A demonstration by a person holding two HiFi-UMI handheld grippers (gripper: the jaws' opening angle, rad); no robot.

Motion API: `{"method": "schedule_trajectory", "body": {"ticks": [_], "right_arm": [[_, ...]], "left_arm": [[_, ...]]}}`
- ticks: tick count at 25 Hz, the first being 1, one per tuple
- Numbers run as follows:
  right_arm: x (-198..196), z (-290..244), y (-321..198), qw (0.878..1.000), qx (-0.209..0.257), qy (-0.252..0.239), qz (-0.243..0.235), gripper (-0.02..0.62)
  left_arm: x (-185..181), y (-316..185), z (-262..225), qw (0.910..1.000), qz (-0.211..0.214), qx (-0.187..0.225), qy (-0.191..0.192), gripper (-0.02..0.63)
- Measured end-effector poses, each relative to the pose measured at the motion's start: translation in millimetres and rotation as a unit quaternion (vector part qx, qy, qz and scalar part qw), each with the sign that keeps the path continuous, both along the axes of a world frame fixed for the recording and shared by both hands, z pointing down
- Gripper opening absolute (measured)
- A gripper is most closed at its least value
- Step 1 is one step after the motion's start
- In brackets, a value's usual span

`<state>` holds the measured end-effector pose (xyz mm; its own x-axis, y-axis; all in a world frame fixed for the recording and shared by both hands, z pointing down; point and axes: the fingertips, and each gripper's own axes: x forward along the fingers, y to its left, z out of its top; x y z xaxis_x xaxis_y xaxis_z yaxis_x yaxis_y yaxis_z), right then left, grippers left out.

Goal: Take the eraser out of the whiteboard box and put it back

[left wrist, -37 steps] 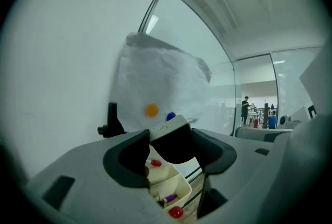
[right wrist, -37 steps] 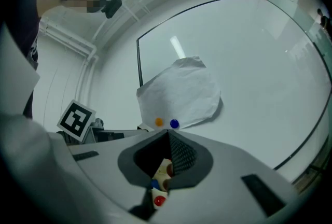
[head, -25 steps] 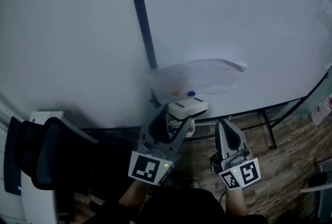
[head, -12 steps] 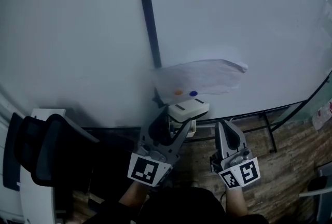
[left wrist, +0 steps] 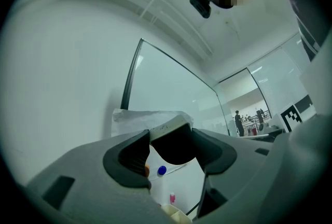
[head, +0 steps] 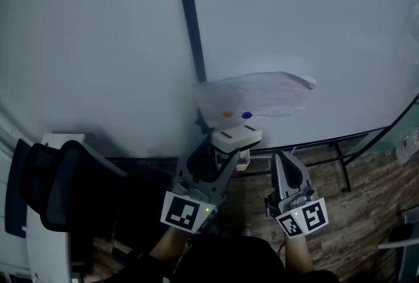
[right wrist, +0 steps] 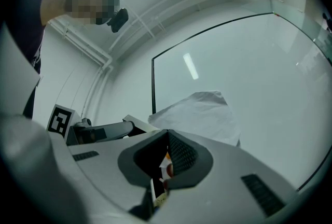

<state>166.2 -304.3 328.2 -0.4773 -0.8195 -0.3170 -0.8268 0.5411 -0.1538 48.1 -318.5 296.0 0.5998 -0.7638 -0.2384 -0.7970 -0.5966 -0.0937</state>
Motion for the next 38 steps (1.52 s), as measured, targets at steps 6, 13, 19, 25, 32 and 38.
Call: {"method": "schedule_trajectory", "body": {"ticks": [6,13,19,25,32,38], "right_arm": [[-2,14,-2,1.0,-0.019,0.0,-0.002,0.003],[-3,36,-8,0.999,-0.049,-0.002,-0.001,0.003],[-4,54,-12,0.998,-0.069,-0.007,-0.003,0.003],[-7,61,-14,0.997,-0.077,-0.006,-0.005,0.003],[-4,71,-15,0.996,-0.091,-0.008,-0.002,0.003],[5,84,-13,0.994,-0.108,-0.005,0.008,0.003]], "left_arm": [[-1,-7,17,0.9997,0.001,-0.024,0.004,0.249],[-2,-19,61,0.9967,-0.003,-0.081,-0.008,0.249],[-5,-27,99,0.9915,-0.014,-0.128,-0.021,0.249],[-9,-29,110,0.9889,-0.02,-0.145,-0.023,0.249],[-6,-40,140,0.9782,-0.033,-0.201,-0.04,0.249],[-4,-51,178,0.966,-0.049,-0.248,-0.055,0.249]]}}
